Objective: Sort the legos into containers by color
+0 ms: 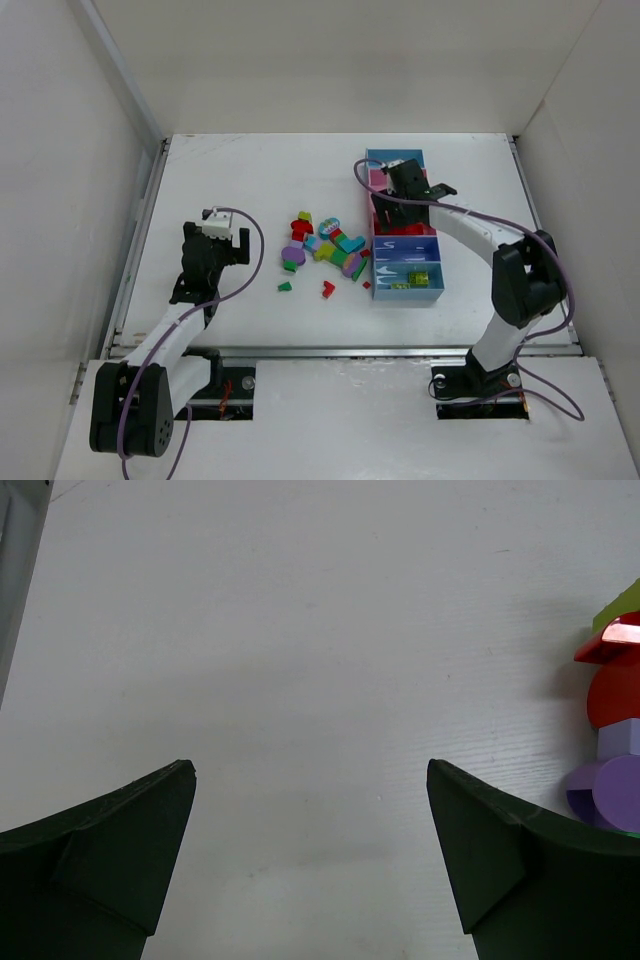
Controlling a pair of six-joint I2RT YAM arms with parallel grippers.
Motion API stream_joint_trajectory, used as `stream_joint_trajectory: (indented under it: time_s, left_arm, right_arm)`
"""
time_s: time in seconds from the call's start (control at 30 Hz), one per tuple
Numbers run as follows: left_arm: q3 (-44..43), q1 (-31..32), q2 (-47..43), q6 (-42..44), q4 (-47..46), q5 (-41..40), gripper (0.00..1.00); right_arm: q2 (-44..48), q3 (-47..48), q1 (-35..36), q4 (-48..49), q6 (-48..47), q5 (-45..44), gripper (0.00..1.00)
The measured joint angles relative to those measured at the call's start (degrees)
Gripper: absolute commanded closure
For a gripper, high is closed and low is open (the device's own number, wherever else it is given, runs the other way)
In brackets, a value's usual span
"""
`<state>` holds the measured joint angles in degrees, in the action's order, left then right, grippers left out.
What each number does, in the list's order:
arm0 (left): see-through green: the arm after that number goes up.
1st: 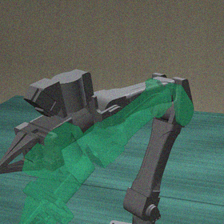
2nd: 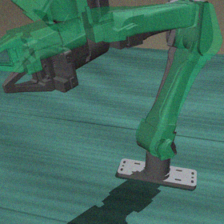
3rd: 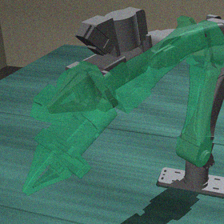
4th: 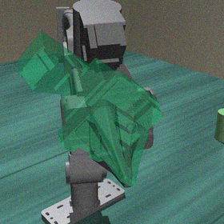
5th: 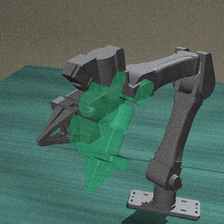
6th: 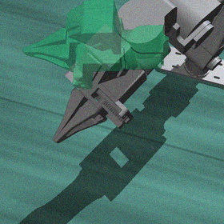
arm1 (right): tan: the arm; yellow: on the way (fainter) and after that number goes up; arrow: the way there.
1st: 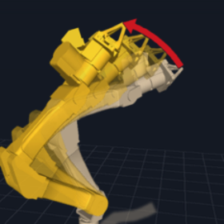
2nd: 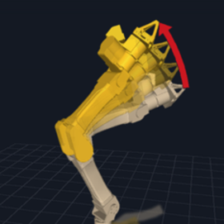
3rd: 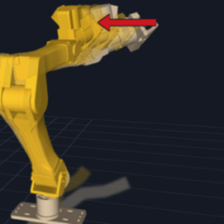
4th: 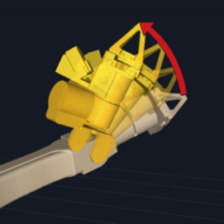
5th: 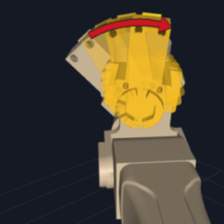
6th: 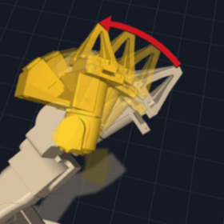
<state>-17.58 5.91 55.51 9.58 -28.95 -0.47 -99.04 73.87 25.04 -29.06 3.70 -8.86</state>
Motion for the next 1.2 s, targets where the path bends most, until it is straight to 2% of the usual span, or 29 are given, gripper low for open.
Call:
stream_joint_trajectory:
  time_s: [0.1, 0.2, 0.4, 0.5, 0.53, 0.67, 0.87, 0.93, 0.97, 1.03, 1.13, 1.2]
  left_arm:
    - [0.0, 0.0, 0.0, 0.0, 0.0, 0.0, 0.0]
    - [0.0, 0.0, -0.02, 0.0, 0.0, 0.0, 0.0]
    - [0.15, 0.0, -0.2, 0.0, -0.02, 0.0, 0.0]
    - [0.26, 0.0, -0.28, 0.0, -0.02, 0.02, 0.0]
    - [0.28, 0.0, -0.31, 0.0, -0.02, 0.02, 0.0]
    - [0.31, 0.0, -0.31, 0.0, -0.02, 0.04, 0.0]
    - [0.31, 0.0, -0.31, 0.0, -0.02, 0.04, 0.0]
    - [0.31, 0.0, -0.33, 0.0, -0.02, 0.04, 0.0]
    - [0.31, 0.0, -0.33, 0.0, -0.02, 0.04, 0.0]
    - [0.31, 0.0, -0.33, 0.0, -0.02, 0.04, 0.0]
    - [0.31, 0.0, -0.35, 0.0, -0.02, 0.04, 0.0]
    - [0.31, 0.0, -0.42, 0.0, -0.02, 0.04, 0.0]
  right_arm:
    - [0.85, 0.04, 1.01, -0.9, -1.05, -0.2, 0.21]
    - [1.92, 1.4, 5.09, -2.25, -3.61, -0.11, 0.21]
    - [0.94, 4.33, 22.51, -2.49, -11.34, 7.19, 0.21]
    - [-2.91, 4.33, 27.56, -3.58, -13.6, 11.65, 0.21]
    - [-4.61, 4.33, 28.2, -3.96, -14.14, 12.66, 0.21]
    - [-10.67, 4.33, 28.24, -5.14, -14.86, 14.67, 0.11]
    - [-13.22, 5.33, 28.33, -5.07, -14.67, 16.0, 0.11]
    - [-13.29, 5.33, 28.35, -5.05, -14.34, 16.02, 0.17]
    - [-13.4, 5.33, 28.35, -5.05, -14.14, 16.02, 0.27]
    - [-13.66, 5.33, 28.35, -5.01, -13.88, 15.98, 0.36]
    - [-13.7, 5.33, 28.3, -5.07, -13.57, 15.89, 0.36]
    - [-13.7, 5.33, 28.33, -5.2, -13.55, 15.78, 0.43]
